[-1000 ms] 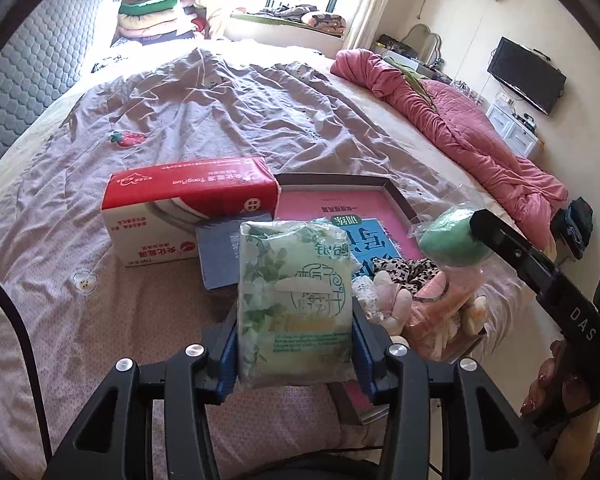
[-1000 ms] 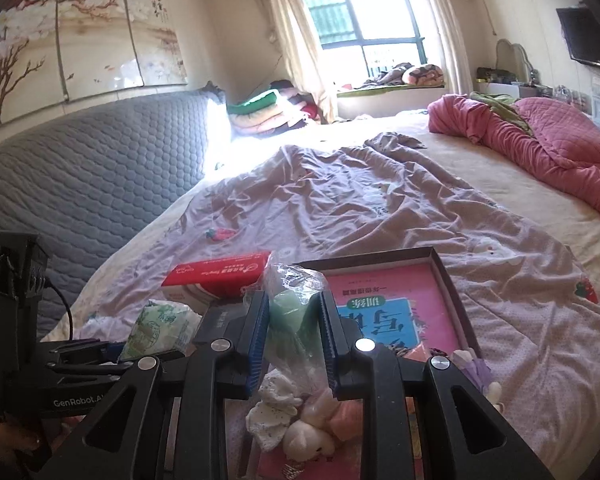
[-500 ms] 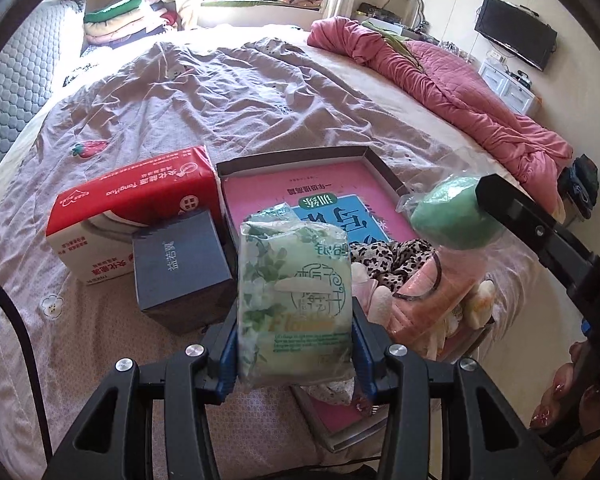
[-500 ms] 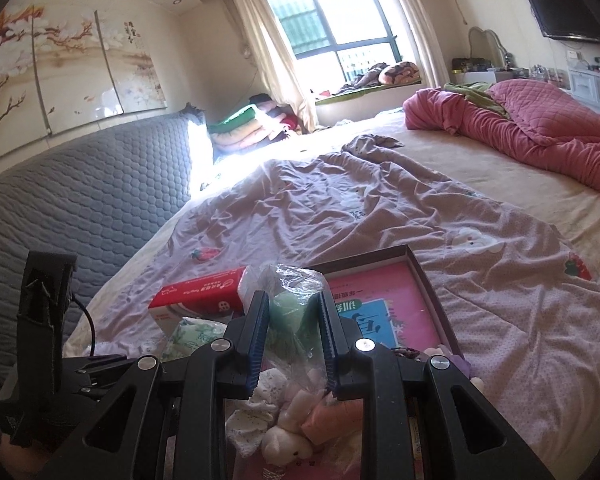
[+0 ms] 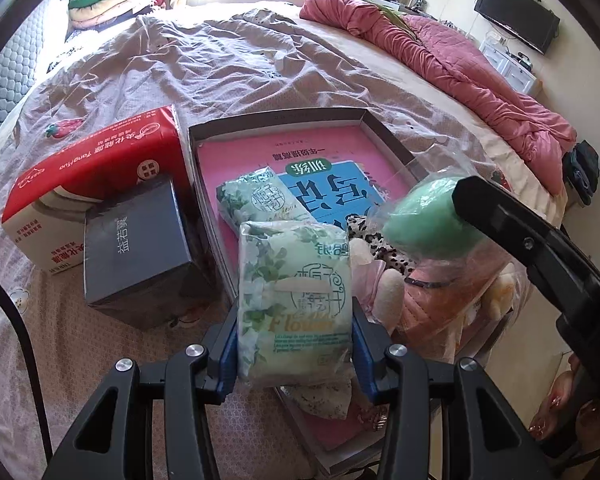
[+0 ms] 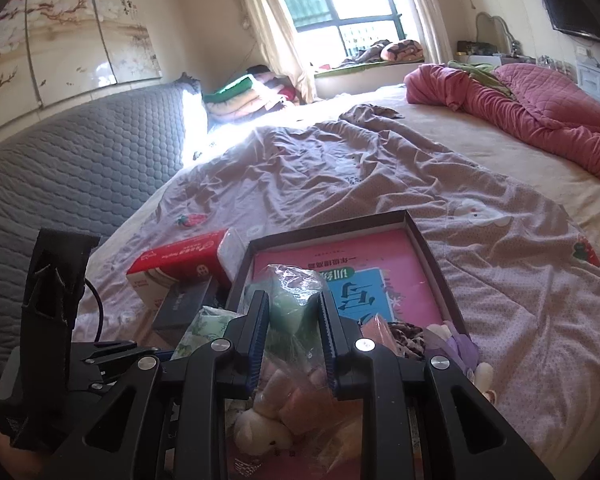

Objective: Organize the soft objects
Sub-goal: 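Carry the wet-wipe pack with the left tool while the right tool carries the green bag over the tray, then lower the wet-wipe pack onto the tray and open the left tool while the right tool releases the green bag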

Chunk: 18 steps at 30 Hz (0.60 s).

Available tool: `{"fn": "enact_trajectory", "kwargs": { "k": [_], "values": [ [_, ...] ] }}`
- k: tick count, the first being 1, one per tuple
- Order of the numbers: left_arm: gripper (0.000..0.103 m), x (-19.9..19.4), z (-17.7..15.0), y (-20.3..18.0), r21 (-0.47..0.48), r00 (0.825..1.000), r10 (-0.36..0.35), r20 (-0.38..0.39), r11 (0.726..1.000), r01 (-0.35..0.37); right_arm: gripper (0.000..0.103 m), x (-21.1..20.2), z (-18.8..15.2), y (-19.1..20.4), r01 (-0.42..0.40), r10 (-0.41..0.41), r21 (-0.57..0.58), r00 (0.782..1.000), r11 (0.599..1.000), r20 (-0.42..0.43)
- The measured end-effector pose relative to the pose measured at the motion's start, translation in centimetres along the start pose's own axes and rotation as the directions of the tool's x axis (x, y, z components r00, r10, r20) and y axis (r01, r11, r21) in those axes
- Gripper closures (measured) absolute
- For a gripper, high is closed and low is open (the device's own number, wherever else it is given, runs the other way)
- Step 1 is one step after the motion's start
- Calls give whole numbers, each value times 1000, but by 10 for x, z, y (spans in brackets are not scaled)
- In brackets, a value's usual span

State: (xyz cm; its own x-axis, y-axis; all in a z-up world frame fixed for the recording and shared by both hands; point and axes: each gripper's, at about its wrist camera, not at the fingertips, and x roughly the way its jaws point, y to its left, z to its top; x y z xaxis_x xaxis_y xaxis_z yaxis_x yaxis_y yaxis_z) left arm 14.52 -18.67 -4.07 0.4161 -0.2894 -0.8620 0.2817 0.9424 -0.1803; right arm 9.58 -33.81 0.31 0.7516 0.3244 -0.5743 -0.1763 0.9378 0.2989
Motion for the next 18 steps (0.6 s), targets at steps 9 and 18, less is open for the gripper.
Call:
{"fn": "enact_trajectory", "kwargs": {
  "k": [9,18],
  "values": [
    [56,11,0,-2,0,1000,-13,-16,1000,13,77,2,1,-6,44,-44,-5,999,999,15],
    [56,13,-1,-1,-6,1000,-22,-19,1000,22,77,22,-8,3,117,-121,-92,992,989,-39]
  ]
}}
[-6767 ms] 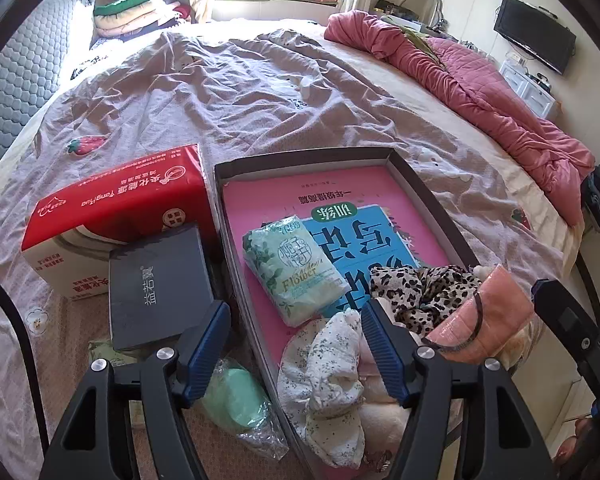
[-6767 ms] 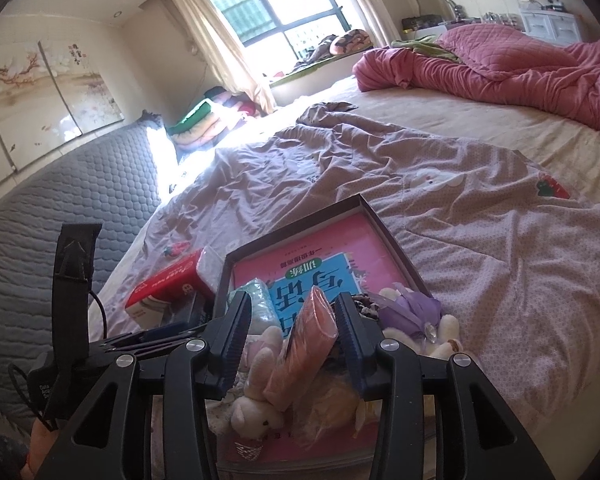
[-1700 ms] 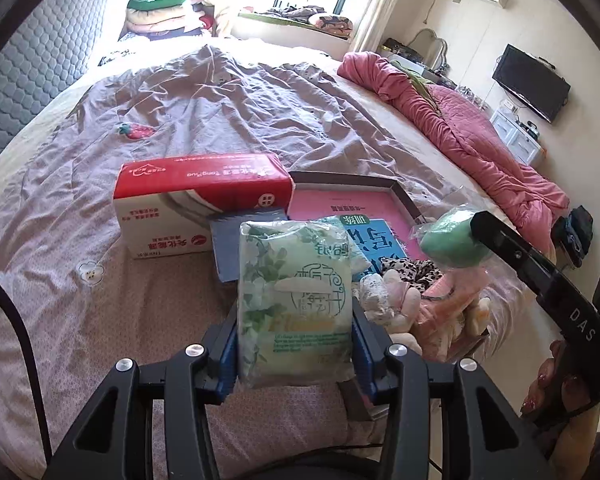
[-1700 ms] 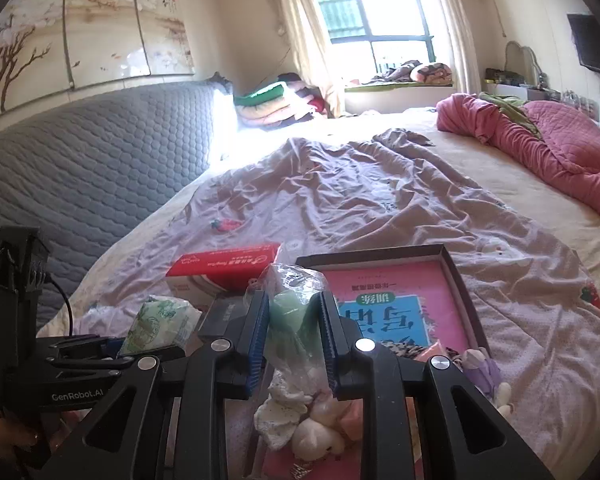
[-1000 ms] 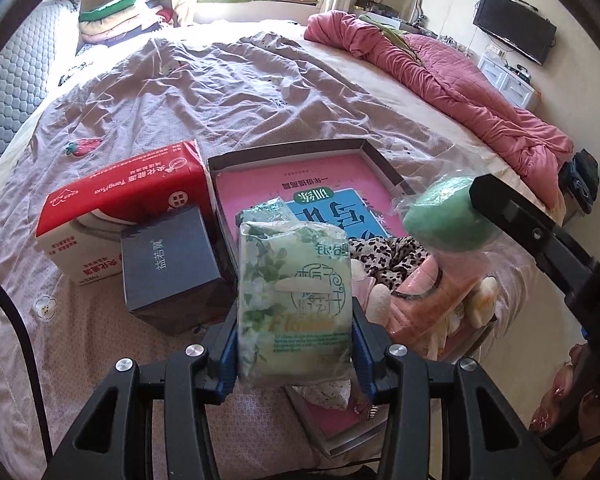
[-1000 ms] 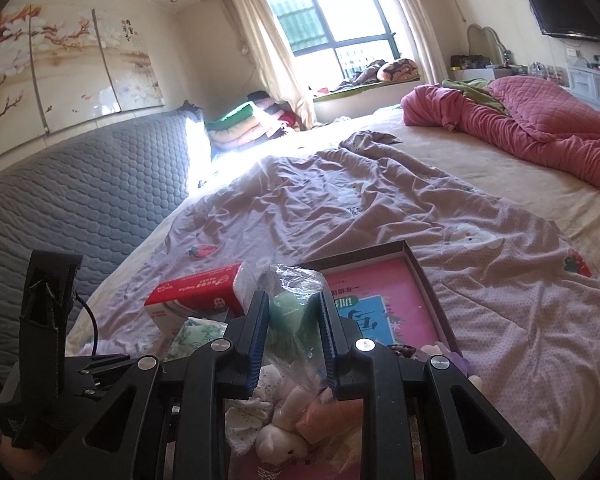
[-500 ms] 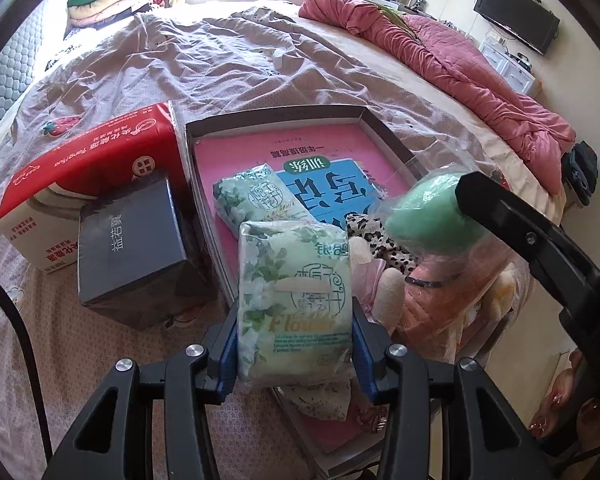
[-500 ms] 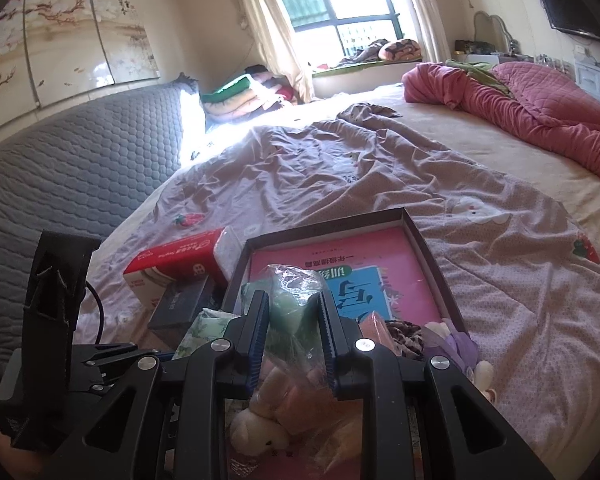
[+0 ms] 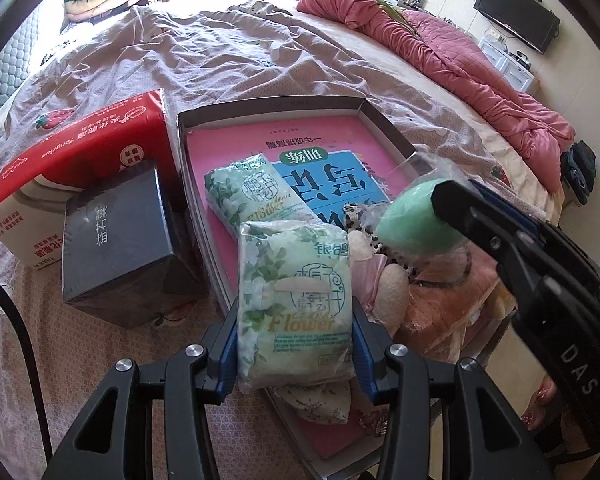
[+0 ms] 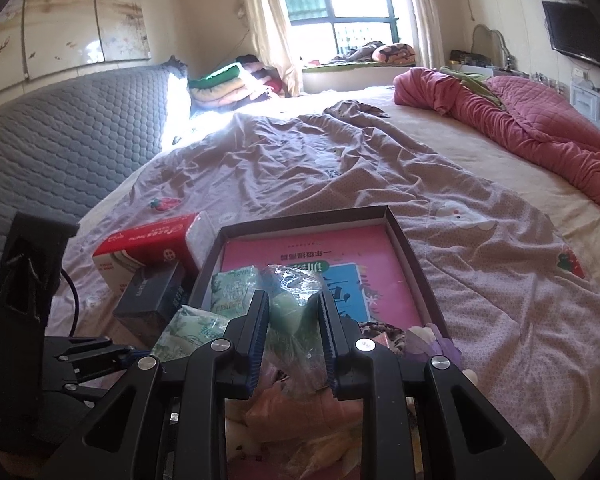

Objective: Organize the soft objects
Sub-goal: 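Lower the wet-wipe pack onto the tray and open the left tool while the right tool releases the green bag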

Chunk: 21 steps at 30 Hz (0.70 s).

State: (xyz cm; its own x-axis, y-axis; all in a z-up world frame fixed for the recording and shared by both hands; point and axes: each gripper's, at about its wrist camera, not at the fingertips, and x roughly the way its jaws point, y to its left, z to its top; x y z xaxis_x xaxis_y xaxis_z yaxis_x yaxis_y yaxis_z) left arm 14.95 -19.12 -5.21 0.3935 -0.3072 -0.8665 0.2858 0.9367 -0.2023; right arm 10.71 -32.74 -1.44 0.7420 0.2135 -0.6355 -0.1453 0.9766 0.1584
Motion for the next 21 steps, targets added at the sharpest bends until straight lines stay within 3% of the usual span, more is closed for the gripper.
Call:
{"fn": "enact_trajectory", "kwargs": {
  "k": [14,21],
  "values": [
    [55,1,0,0,0,1000,-1,-4,1000,1,75,11,-11,-1,63,-63,-5,996,998,-57],
    [55,0,-1,-1,-4,1000,-5,-6,1000,5,68,3,-9,0,39,-38,21,999,999,-39]
  ]
}}
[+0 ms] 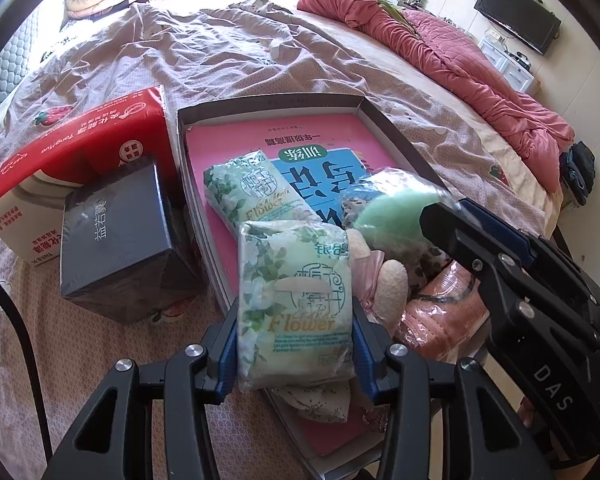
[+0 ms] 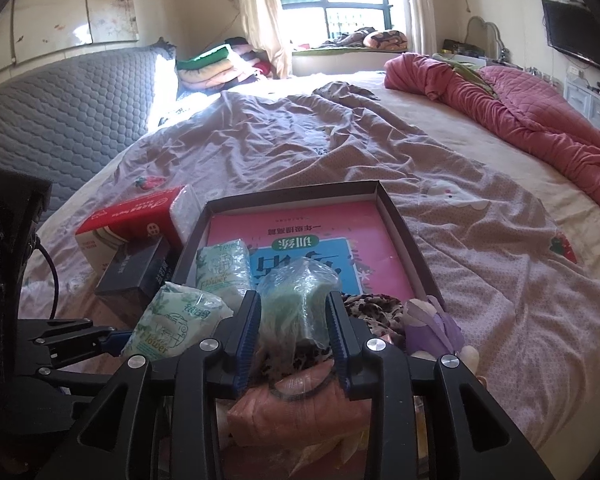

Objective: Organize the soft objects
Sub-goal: 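Lower the wet-wipe pack onto the tray and open the left tool while the right tool releases the green bag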

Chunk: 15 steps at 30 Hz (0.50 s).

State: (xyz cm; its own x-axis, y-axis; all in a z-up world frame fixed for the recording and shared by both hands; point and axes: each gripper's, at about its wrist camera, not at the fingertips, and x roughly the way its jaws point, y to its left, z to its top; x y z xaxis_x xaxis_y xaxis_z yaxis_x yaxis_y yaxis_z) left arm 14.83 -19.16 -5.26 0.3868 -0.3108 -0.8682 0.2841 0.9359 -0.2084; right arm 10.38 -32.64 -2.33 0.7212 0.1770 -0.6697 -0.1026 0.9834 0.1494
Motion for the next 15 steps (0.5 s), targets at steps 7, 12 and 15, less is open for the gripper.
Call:
{"fn": "enact_trajectory", "kwargs": {
  "k": [7,12,15],
  "values": [
    [55,0,0,0,-2,1000,-2,-1,1000,2,68,-6,0,1,-4,4,1,1000,1000,8],
    [55,-1,-2,-1,-4,1000,-7,-3,1000,7,57,-16,3,-1,-13,13,20,999,1000,30],
    [55,-2,-2,-2,4,1000,-5,-5,1000,5,53,-22,6,-2,-26,25,38,999,999,44]
  ]
}}
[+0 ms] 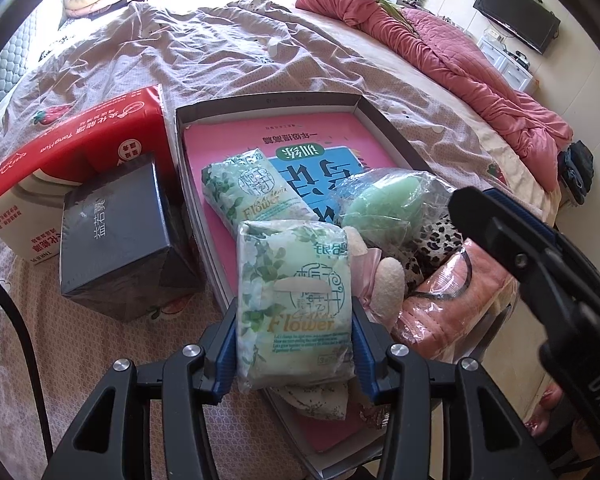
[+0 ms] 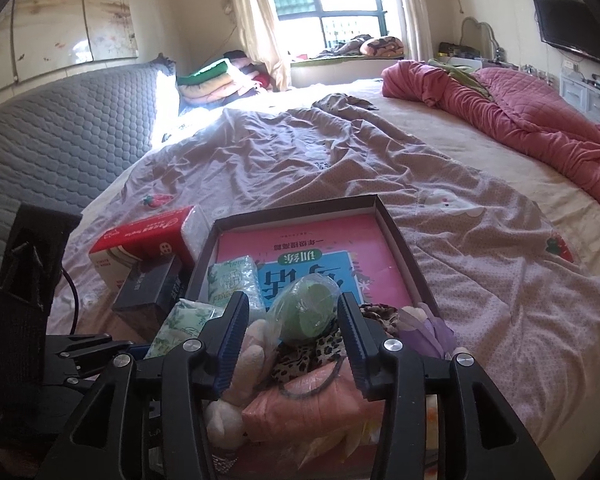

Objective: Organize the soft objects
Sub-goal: 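Lower the wet-wipe pack onto the tray and open the left tool while the right tool releases the green bag, then withdraw both tools from the tray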

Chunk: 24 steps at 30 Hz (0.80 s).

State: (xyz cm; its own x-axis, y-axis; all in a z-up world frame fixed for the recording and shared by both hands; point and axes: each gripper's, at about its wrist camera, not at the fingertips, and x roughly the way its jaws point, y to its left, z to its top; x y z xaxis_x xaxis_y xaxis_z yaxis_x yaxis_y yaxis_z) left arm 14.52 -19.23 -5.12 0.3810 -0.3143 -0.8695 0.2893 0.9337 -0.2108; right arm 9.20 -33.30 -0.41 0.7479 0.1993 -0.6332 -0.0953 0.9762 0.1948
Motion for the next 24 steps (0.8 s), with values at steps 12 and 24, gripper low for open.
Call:
{"fn": "enact_trajectory", "kwargs": {
  "k": [12,24],
  "values": [
    [49,-5,0,-3,12,1000,9,2,1000,-9,45,-18,1,0,47,-46,-19,998,999,30],
    [35,-18,-7,6,-7,999,31,14,999,-31,35,-31,-3,-13,97,-97,14,995,995,25]
  ]
}}
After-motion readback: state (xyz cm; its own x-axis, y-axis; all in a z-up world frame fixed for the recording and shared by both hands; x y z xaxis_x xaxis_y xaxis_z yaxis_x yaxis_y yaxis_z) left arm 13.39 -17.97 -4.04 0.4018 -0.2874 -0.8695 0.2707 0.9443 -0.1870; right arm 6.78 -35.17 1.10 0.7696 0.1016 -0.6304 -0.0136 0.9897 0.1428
